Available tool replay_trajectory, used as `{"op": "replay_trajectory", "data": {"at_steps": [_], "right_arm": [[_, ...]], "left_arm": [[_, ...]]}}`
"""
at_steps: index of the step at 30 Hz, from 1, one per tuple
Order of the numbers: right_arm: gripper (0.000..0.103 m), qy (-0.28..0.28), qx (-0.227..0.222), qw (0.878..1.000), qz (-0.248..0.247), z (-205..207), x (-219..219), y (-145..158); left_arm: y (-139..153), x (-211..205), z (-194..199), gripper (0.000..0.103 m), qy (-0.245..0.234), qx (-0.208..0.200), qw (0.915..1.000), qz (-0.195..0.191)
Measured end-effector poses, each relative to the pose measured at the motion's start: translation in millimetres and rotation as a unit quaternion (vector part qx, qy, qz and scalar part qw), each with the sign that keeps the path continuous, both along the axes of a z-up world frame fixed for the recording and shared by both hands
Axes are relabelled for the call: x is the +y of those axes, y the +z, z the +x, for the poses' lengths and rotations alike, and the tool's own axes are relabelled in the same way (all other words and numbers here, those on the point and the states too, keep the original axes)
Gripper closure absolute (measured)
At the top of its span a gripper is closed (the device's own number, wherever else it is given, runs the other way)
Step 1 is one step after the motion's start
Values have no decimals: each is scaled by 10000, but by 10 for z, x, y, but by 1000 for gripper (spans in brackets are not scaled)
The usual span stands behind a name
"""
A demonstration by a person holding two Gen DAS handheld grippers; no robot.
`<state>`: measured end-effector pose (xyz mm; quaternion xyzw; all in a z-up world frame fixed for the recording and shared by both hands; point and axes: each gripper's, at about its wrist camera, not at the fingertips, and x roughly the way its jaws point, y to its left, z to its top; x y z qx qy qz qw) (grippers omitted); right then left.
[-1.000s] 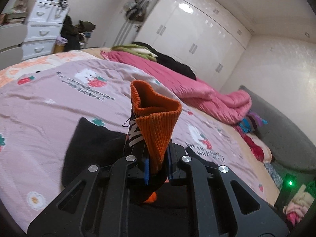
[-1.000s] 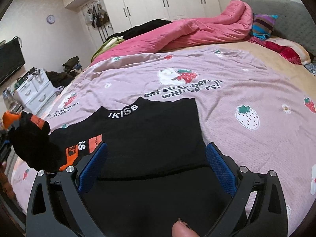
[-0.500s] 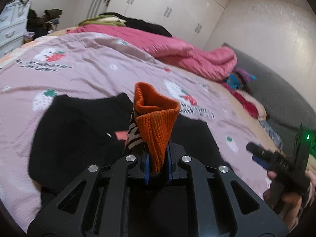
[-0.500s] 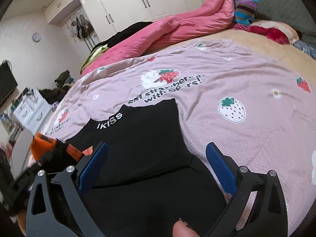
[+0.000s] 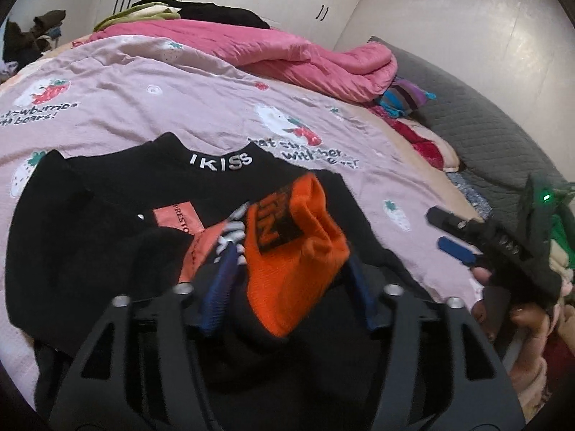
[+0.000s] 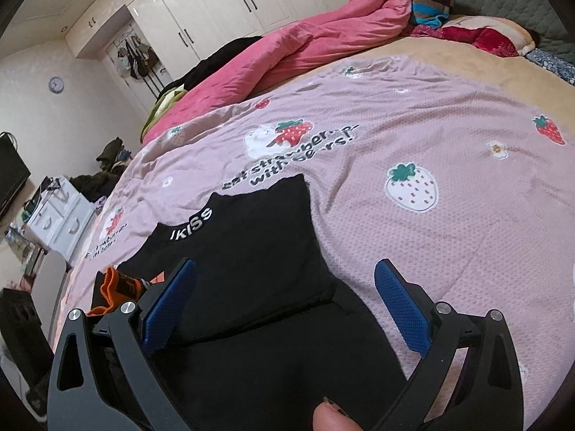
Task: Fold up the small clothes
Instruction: 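Carry the sleeve across the shirt body and release it with the left gripper, then grasp the folded orange cuff with the right gripper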
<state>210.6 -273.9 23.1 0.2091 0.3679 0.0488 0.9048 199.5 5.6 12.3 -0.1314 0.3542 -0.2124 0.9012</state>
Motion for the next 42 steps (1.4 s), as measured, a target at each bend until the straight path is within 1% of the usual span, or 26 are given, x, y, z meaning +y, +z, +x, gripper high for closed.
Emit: {"op": "replay_trajectory", "data": {"at_steps": [1,3,5,6,8,10,12,13,14,16,18,21,22,23,24,25,27,28,29,31,34,37,39,42], "right_arm": [[4,61,6,10000,-14,10,35,-8],[4,253,28,9996,-89,26,147,-28],[4,439,21,9988,-213,41,276,-43],[4,584,14,9979,-293,52,363,-60],[5,817,71,9956,-451,66,511,-109],[5,1062,125,9924,-615,87,675,-174],[15,1374,193,9872,-788,103,877,-248],[23,1488,198,9852,-829,112,949,-276],[24,1617,184,9827,-888,113,1035,-307],[24,1692,227,9799,-1031,124,1125,-370],[24,1737,359,9779,-1105,137,1192,-468],[29,1763,484,9764,-1152,145,1233,-567],[35,1769,450,9759,-1197,132,1246,-565],[44,1772,425,9758,-1206,129,1249,-557],[52,1815,378,9757,-1169,121,1256,-549],[68,1865,360,9754,-1116,127,1273,-554],[79,1899,304,9744,-1160,114,1305,-544],[91,1977,233,9733,-1147,92,1325,-522],[93,2003,167,9731,-1126,76,1334,-492],[96,2064,-74,9724,-1085,26,1349,-383],[96,2151,-548,9699,-1003,-41,1360,-126],[97,2224,-1067,9627,-1111,-27,1392,213],[97,2239,-1232,9597,-1167,37,1407,368],[97,2231,-1456,9556,-1263,147,1422,575]], "left_arm": [[25,39,-6,43,35,-26,10000,-31],[69,137,-12,31,91,-46,9998,-141],[112,231,-21,28,163,-84,9995,-240],[130,304,-23,25,336,-100,9992,-209],[154,405,-17,19,626,-117,9979,-92],[160,530,-9,15,1034,-93,9945,167],[165,632,0,11,1356,-87,9899,404],[170,693,6,10,1530,-100,9868,527],[173,736,2,10,1643,-104,9845,605],[175,851,-9,10,1884,-95,9793,739],[175,965,-31,10,2038,-67,9762,731],[178,1117,-68,10,2160,-43,9748,558],[178,1155,-72,10,2199,-42,9741,530],[179,1197,-78,10,2258,-39,9728,509],[180,1228,-83,10,2313,-33,9717,487],[176,1272,-88,10,2360,-18,9708,435],[171,1325,-102,10,2417,9,9697,345],[167,1353,-111,10,2447,20,9691,306],[164,1362,-109,10,2460,22,9688,283],[167,1401,-127,10,2504,23,9678,263],[177,1471,-144,10,2618,24,9648,245],[195,1536,-154,10,2694,7,9629,164],[213,1561,-146,10,2710,-19,9625,138],[248,1559,-102,10,2712,-65,9623,200]]}}
